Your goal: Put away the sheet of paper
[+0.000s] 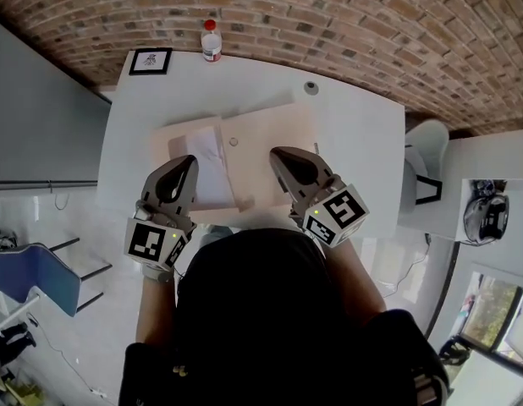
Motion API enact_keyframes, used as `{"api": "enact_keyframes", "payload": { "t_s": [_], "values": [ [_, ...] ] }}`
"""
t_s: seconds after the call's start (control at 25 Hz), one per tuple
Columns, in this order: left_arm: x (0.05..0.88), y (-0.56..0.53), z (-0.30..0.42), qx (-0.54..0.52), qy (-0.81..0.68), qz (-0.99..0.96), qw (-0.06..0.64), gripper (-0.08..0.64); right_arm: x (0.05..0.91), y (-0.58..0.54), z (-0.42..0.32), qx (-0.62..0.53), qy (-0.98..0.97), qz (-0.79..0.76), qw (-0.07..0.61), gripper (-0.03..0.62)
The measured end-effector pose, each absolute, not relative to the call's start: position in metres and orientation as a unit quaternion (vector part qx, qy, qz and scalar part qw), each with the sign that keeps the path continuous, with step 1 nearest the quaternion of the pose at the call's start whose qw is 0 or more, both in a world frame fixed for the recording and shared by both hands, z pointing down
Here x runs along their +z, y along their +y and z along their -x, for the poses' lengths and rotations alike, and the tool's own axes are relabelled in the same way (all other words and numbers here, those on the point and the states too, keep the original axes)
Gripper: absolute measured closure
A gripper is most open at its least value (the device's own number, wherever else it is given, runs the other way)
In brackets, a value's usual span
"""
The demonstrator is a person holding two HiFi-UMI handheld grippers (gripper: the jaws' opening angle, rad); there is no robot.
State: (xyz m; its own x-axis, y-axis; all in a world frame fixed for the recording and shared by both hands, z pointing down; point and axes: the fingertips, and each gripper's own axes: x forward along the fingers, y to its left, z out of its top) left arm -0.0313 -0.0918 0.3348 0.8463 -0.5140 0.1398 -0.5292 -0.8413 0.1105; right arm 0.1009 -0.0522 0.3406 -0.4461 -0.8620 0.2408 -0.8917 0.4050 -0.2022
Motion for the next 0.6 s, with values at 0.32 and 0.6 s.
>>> {"api": "enact_keyframes", "payload": {
  "t_s": [0.32,0.6],
  "values": [
    [0.301,-0.089,0.029,0.028,-0.281,-0.958,0.055,0.555,0.312,-0.046,-0.102,0.108,-0.841,-0.528,0.051,0.578],
    [0.293,-0.087,0.035,0.027,-0.287,-0.956,0.046,0.555,0.303,-0.044,-0.099,0.095,-0.843,-0.527,0.051,0.578]
  ]
}}
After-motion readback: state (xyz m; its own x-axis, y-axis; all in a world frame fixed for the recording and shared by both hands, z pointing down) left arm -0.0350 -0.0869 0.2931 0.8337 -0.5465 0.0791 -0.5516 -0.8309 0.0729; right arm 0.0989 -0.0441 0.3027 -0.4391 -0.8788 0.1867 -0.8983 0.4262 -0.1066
